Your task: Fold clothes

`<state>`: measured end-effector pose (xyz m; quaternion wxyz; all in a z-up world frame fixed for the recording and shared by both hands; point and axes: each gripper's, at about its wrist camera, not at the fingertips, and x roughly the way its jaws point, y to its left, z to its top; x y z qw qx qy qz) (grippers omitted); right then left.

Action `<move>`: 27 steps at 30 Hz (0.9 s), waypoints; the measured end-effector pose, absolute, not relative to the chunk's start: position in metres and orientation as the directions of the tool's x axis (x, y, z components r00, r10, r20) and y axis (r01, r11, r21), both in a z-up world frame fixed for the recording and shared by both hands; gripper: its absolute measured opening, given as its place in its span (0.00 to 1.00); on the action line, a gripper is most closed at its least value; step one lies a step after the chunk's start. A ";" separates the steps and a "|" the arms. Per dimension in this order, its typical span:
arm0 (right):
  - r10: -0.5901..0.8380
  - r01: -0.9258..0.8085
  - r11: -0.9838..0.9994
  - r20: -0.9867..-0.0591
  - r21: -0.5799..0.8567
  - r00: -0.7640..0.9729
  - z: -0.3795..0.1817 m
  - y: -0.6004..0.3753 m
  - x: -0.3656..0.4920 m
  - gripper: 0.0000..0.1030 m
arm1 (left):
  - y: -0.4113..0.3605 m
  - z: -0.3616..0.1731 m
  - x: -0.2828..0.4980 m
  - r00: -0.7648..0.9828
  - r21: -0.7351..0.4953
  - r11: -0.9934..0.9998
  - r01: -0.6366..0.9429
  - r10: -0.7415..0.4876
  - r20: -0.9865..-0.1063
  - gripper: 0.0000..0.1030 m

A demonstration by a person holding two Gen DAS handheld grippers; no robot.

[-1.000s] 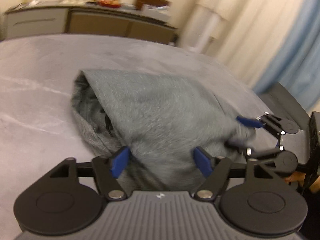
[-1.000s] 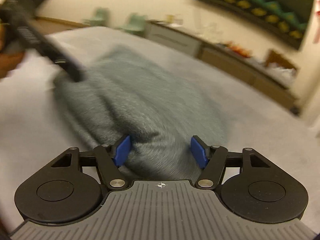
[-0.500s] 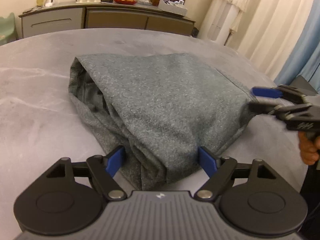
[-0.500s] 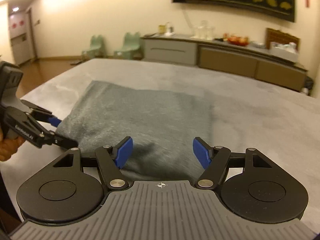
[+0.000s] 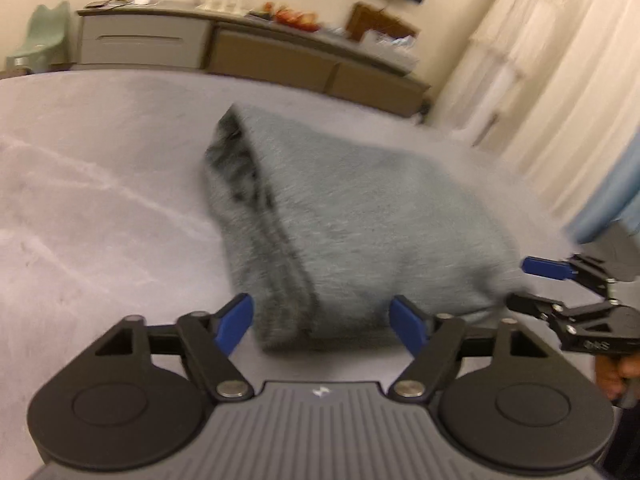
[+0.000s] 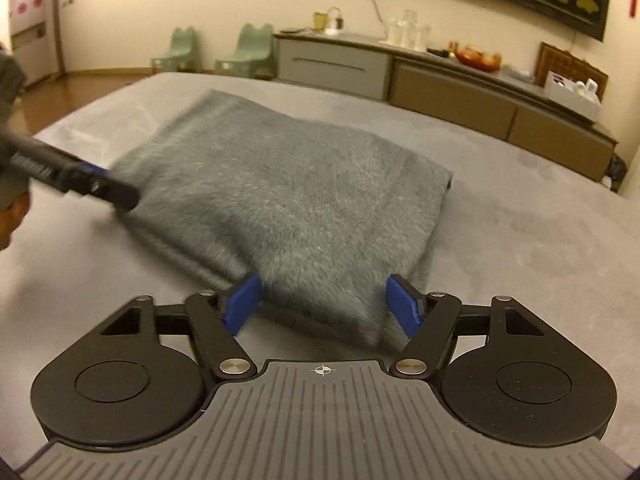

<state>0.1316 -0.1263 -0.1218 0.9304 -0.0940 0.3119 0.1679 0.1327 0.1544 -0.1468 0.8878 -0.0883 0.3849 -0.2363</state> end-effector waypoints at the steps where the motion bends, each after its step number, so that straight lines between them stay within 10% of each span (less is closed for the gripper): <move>1: 0.261 -0.362 0.930 -0.591 -0.057 0.763 -0.118 -0.132 0.127 0.69 | 0.156 -0.140 0.129 0.595 -0.351 0.860 0.370 -0.510 -0.621 0.72; 8: 0.309 -0.319 0.943 -0.596 0.092 0.741 -0.138 -0.139 0.142 0.60 | 0.134 -0.160 0.152 0.540 -0.296 0.910 0.289 -0.411 -0.734 0.76; 27: 0.158 -0.124 0.987 -0.642 0.099 0.750 -0.093 -0.149 0.072 0.85 | 0.104 -0.097 0.078 0.632 -0.284 0.926 0.248 -0.377 -0.677 1.00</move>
